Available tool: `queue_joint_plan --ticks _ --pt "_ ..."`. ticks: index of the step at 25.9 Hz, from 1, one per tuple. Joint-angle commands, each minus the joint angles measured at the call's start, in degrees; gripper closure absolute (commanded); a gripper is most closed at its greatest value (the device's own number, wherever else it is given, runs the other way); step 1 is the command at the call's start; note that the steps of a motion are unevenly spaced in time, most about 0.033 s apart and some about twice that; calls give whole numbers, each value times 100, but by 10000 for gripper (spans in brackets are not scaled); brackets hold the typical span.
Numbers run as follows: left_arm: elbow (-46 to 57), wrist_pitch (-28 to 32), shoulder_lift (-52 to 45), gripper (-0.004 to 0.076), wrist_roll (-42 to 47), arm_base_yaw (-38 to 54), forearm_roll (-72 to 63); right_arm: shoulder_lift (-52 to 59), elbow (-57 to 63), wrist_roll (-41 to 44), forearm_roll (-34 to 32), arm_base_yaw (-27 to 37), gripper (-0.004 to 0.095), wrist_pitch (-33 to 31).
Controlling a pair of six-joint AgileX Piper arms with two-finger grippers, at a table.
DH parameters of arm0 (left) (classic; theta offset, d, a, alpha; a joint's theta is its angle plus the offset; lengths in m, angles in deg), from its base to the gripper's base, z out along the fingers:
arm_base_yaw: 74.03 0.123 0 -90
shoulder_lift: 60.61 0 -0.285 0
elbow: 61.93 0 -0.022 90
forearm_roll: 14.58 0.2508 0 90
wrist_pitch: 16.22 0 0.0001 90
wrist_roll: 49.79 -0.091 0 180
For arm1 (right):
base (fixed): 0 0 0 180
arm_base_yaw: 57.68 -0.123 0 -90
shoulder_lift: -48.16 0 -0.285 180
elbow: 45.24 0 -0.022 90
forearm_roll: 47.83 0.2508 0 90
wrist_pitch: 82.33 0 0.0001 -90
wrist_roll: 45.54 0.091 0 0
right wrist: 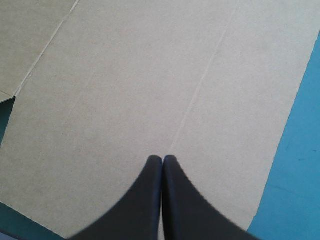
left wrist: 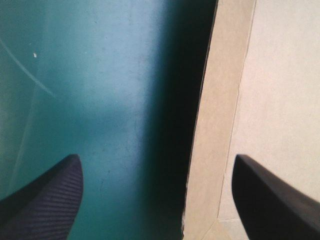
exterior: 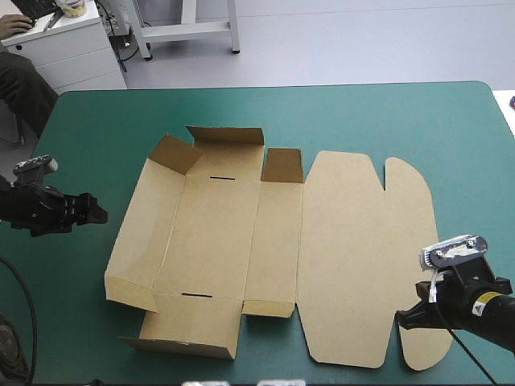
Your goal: Fold the box
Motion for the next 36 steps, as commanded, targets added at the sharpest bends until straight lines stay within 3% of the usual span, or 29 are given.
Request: queue_joint_plan --ticks 1,10,16,21,26,28,31,32,34,36 --pt "-155 -346 100 142 -37 -194 -288 -24 -139 -38 32 19 923 282" --pt "631 -196 507 142 -395 -817 -383 -24 -139 -38 32 19 923 282" --pt "1381 356 569 142 -744 -825 -838 -24 -139 -38 69 19 923 282" --pt "1822 448 629 144 -1287 -825 -1270 -24 -139 -38 79 19 923 330" --pt "1875 534 689 168 -1288 -825 -1331 -34 -139 -37 126 19 923 330" --pt "1875 479 689 268 -1295 -825 -1397 -34 -139 -37 195 19 923 330" --pt "1875 429 701 533 -1283 -825 -1650 -34 -139 -37 203 19 923 330" --pt "1875 429 712 571 -1270 -825 -1674 -34 -139 -37 203 19 923 330" --pt "1849 429 723 728 -1256 -825 -1800 -34 -139 -37 203 19 923 330" --pt "1792 249 723 734 -1326 -825 -1800 -34 -139 -37 203 19 923 330"
